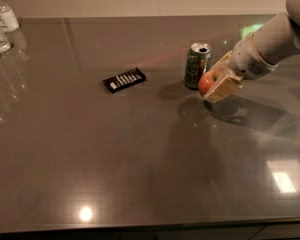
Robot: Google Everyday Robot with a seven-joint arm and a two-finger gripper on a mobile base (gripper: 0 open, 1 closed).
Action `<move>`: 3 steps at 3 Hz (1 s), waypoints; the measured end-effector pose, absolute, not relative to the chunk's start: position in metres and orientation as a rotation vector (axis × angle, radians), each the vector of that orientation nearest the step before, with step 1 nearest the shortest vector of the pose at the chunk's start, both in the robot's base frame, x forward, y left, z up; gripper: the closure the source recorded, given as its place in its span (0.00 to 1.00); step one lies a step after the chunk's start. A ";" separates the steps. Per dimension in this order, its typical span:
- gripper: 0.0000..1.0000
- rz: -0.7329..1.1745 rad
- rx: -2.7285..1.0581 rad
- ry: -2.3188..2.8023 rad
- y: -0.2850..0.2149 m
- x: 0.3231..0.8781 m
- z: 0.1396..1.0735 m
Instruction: Move apple near green can
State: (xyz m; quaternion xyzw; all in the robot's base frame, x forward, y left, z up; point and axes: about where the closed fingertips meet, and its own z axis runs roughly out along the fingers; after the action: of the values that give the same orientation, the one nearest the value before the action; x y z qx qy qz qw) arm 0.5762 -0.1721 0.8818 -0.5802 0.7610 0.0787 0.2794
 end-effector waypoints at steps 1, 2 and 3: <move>1.00 0.209 -1.544 2.053 -0.173 0.583 0.873; 0.84 0.206 -1.532 2.064 -0.175 0.587 0.867; 0.61 0.201 -1.525 2.074 -0.176 0.590 0.863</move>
Offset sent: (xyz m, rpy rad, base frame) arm 0.0171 -0.0069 -0.0196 -0.0021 0.0035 -0.0447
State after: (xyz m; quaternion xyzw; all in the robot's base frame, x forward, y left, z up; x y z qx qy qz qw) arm 0.5898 -0.1765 0.8634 -0.5676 0.7719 0.0749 0.2763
